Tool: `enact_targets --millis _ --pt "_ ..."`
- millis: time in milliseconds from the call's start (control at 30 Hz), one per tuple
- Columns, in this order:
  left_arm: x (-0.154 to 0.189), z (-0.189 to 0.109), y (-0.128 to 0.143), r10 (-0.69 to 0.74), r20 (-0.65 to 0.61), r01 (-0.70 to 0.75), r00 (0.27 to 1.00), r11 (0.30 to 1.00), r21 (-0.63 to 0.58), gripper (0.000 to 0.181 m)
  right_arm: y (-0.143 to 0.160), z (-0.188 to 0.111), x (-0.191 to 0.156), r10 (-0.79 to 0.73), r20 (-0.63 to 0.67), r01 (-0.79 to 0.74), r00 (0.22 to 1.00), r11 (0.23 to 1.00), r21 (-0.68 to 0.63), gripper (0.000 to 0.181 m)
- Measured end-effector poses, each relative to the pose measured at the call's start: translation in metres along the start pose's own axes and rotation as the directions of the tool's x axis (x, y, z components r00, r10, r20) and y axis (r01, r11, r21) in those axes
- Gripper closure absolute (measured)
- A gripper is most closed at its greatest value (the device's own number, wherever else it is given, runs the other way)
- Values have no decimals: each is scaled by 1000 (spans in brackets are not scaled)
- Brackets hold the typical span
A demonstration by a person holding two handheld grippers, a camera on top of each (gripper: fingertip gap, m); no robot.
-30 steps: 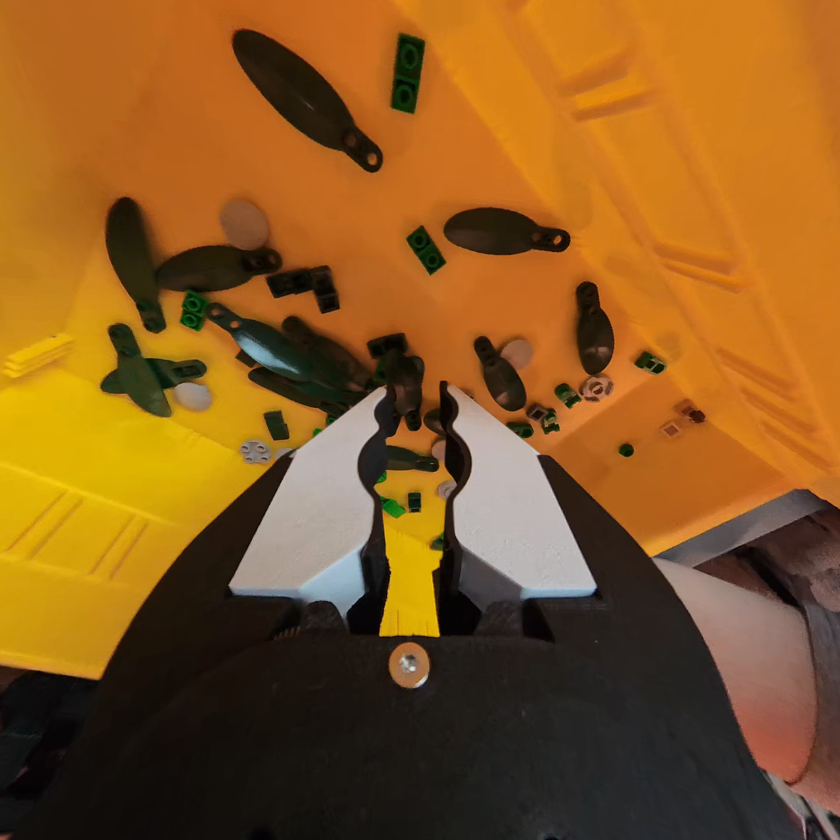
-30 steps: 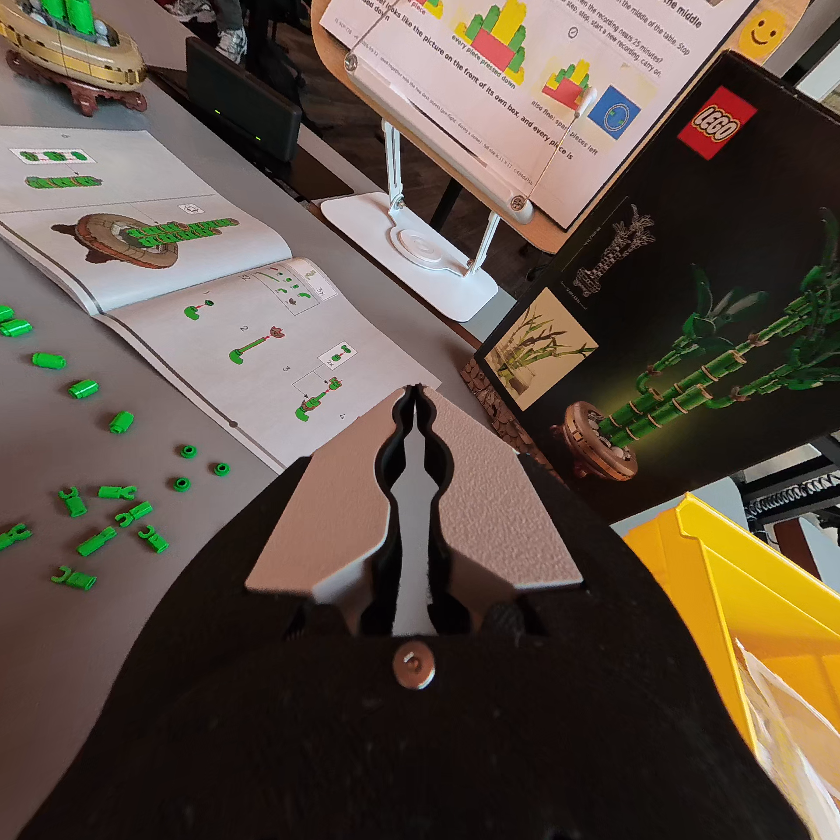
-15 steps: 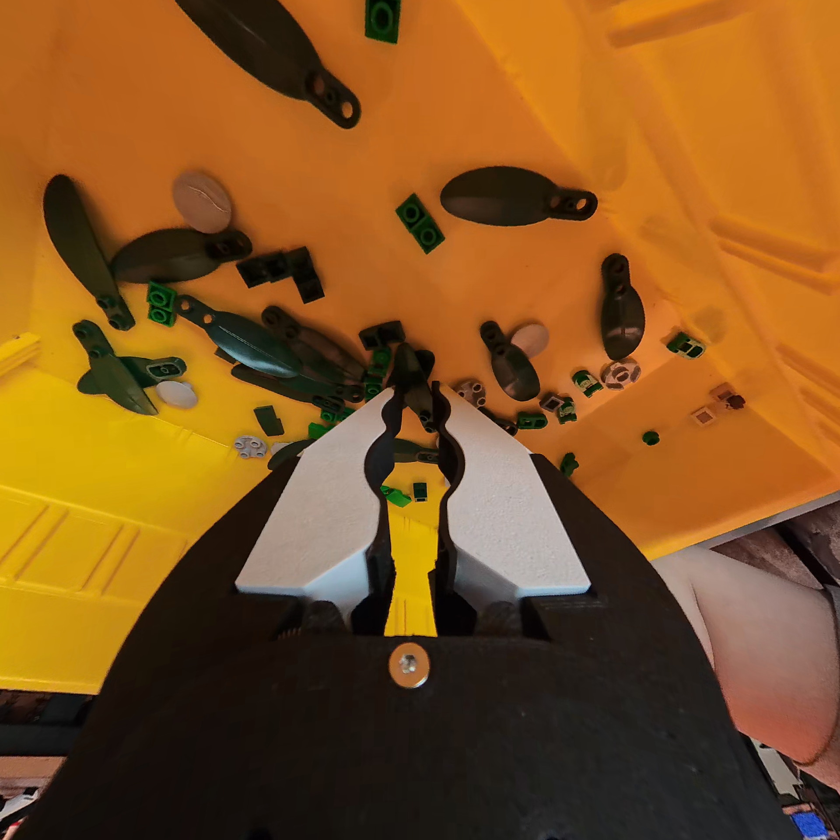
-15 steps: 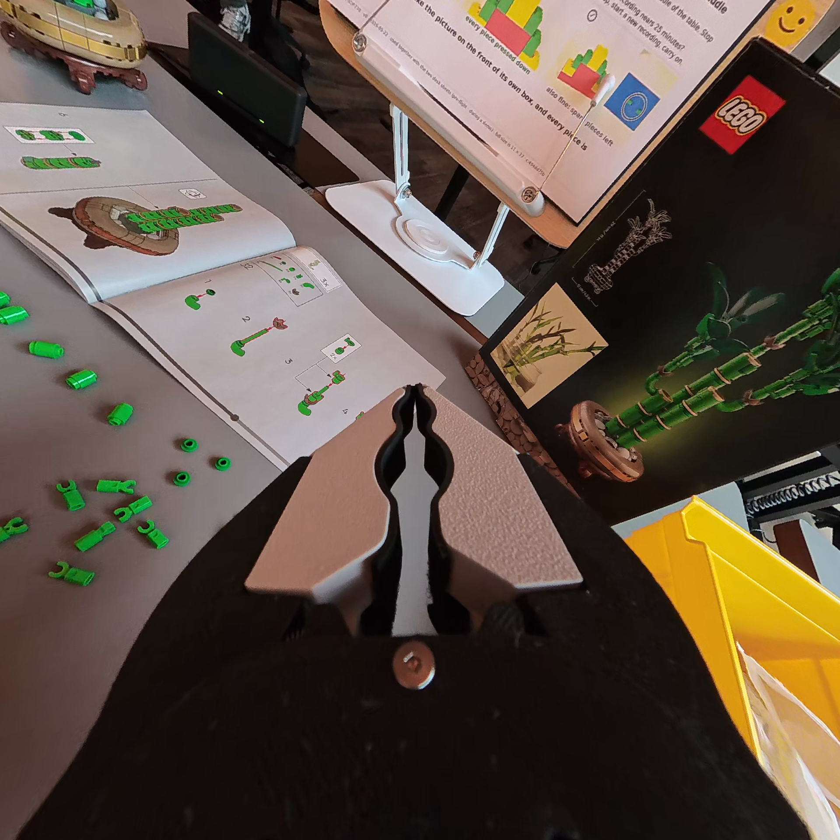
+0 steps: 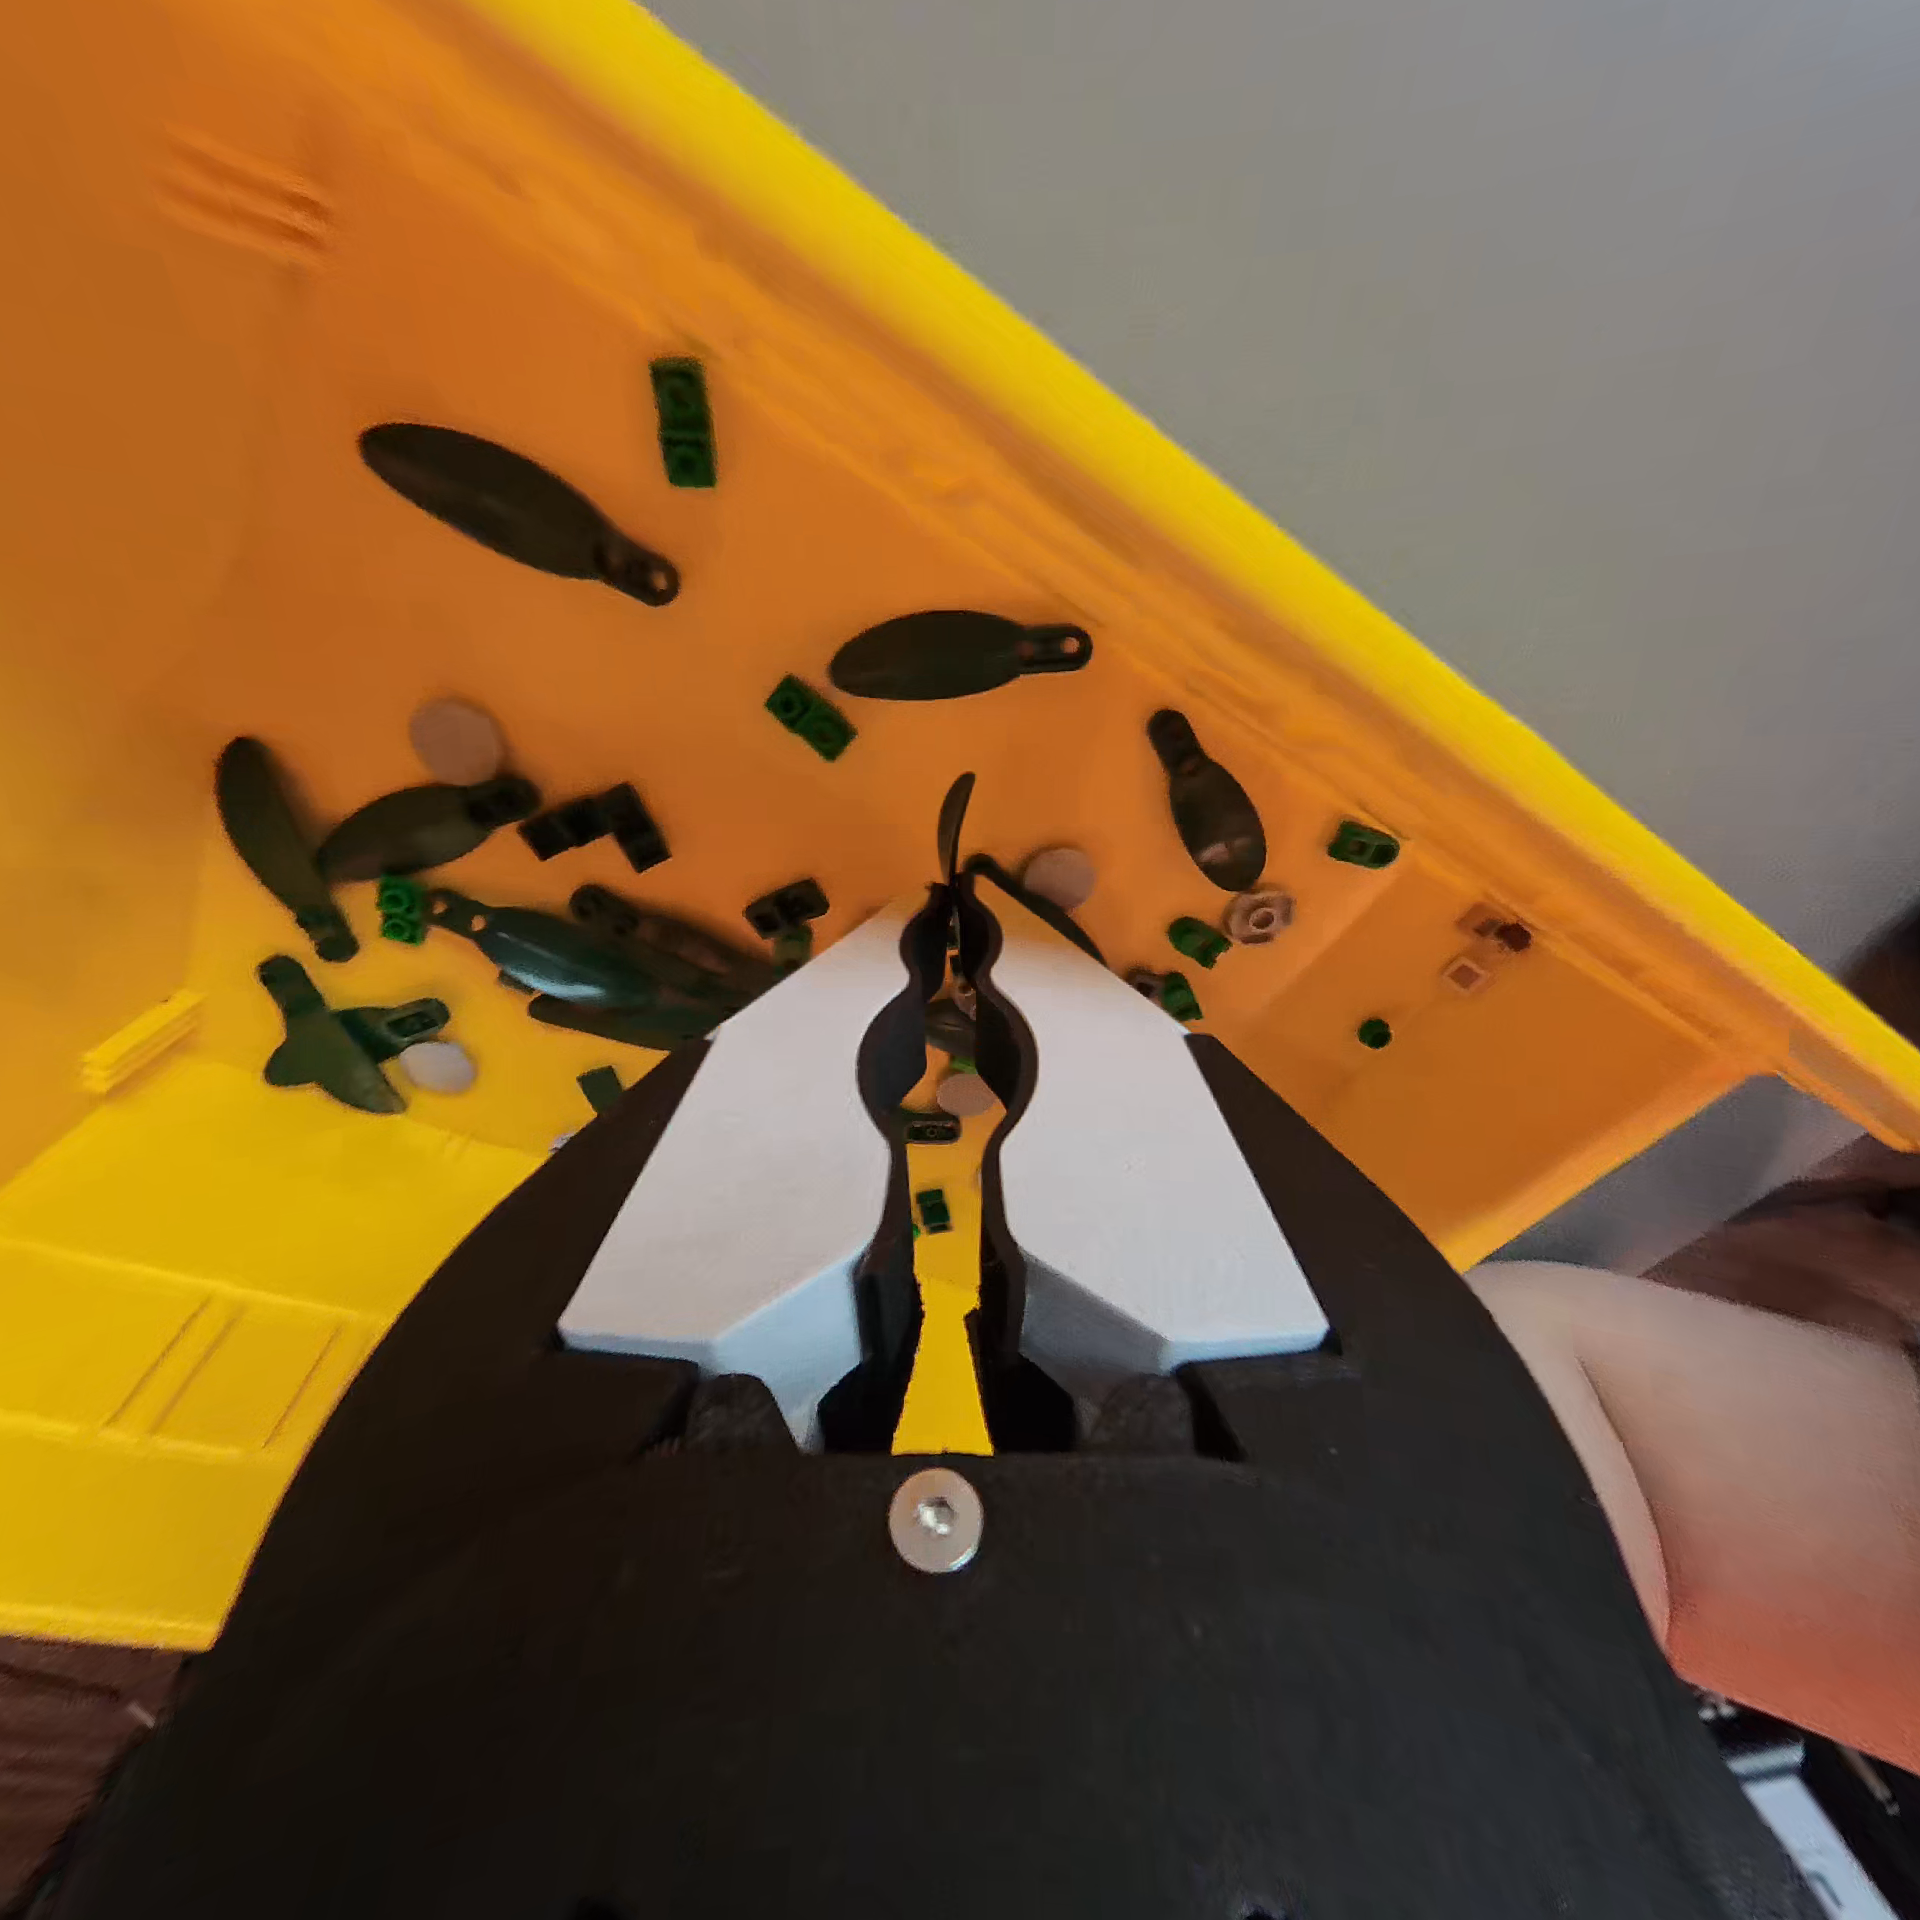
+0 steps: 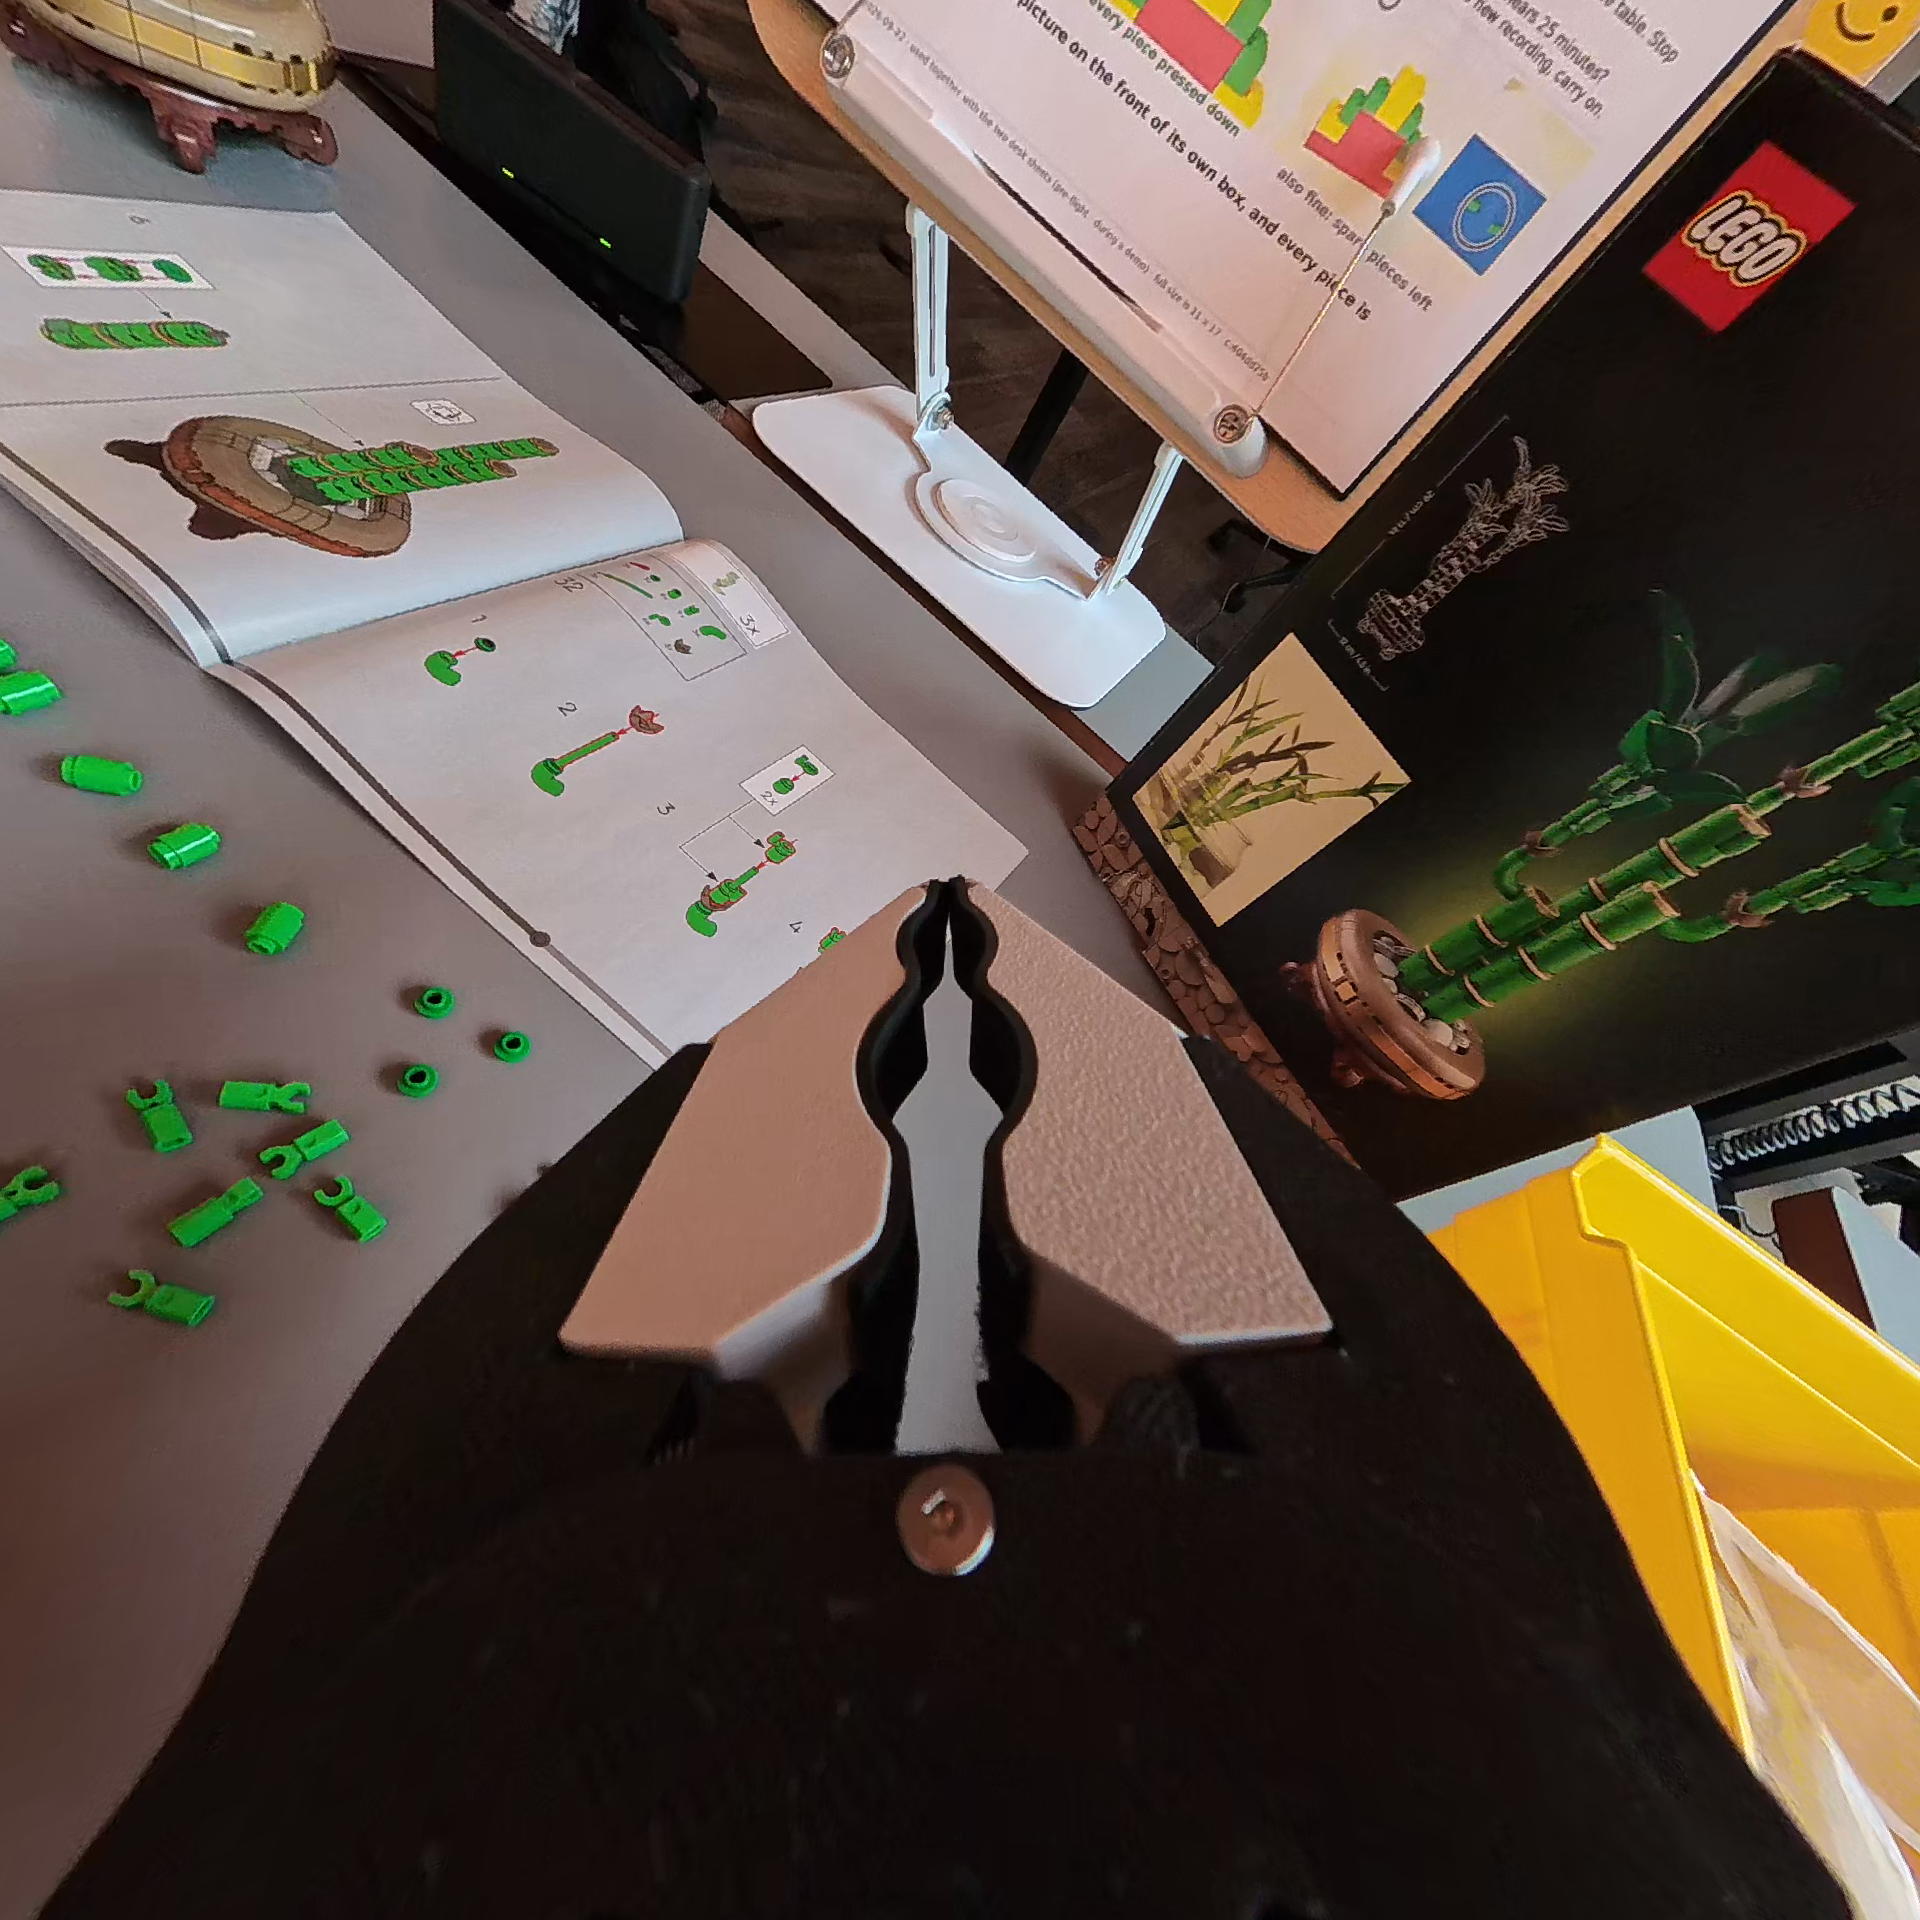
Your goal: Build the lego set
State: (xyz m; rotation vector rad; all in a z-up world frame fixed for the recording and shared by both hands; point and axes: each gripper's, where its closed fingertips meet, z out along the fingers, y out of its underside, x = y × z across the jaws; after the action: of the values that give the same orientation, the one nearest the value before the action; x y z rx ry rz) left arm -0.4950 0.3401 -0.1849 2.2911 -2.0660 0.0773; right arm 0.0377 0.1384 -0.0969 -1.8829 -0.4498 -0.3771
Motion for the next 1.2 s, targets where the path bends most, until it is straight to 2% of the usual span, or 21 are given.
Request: enact_targets --millis 67,133,200,300,367,433,567,733,1000,1033,1067,1200 --pt "2 4 2 19 -7 -19 1000 1000 -19 180 0 0 0 0 1 0 1000 1000 0 181" --pt "3 4 -1 -4 -20 4 1000 1000 -8 158 0 0 0 1 2 -1 1000 1000 0 181" --pt "-2 0 -2 -52 -14 52 999 999 13 148 1 0 -1 -1 3 1 1000 1000 -2 181" --pt "-2 -6 14 -105 -38 105 994 994 6 155 2 1 -1 -1 5 1 1000 1000 -6 181" --pt "6 -2 34 -131 -89 125 987 990 -64 156 2 1 -1 -2 7 2 1000 1000 -9 181" --pt "1 2 46 -147 -73 139 986 984 -109 157 2 1 -2 -4 7 4 1000 1000 -9 181" --pt "-2 4 41 -211 -132 200 969 976 -87 164 2 2 -3 -12 9 12 1000 1000 -16 181" --pt "-2 12 51 -245 -155 222 957 963 -151 166 3 2 -4 -11 12 11 1000 1000 -18 181" --pt "0 18 50 -245 -191 212 951 961 -178 172 5 4 -6 -19 22 20 1000 999 -33 181" --pt "0 18 49 -245 -197 213 949 962 -172 172 6 4 -6 -20 24 21 1000 999 -36 181" --pt "0 18 48 -241 -205 209 949 964 -165 181 7 4 -7 -21 26 22 999 999 -40 181" --pt "1 16 45 -219 -217 191 951 971 -141 181 9 6 -8 -27 30 29 999 998 -52 181"
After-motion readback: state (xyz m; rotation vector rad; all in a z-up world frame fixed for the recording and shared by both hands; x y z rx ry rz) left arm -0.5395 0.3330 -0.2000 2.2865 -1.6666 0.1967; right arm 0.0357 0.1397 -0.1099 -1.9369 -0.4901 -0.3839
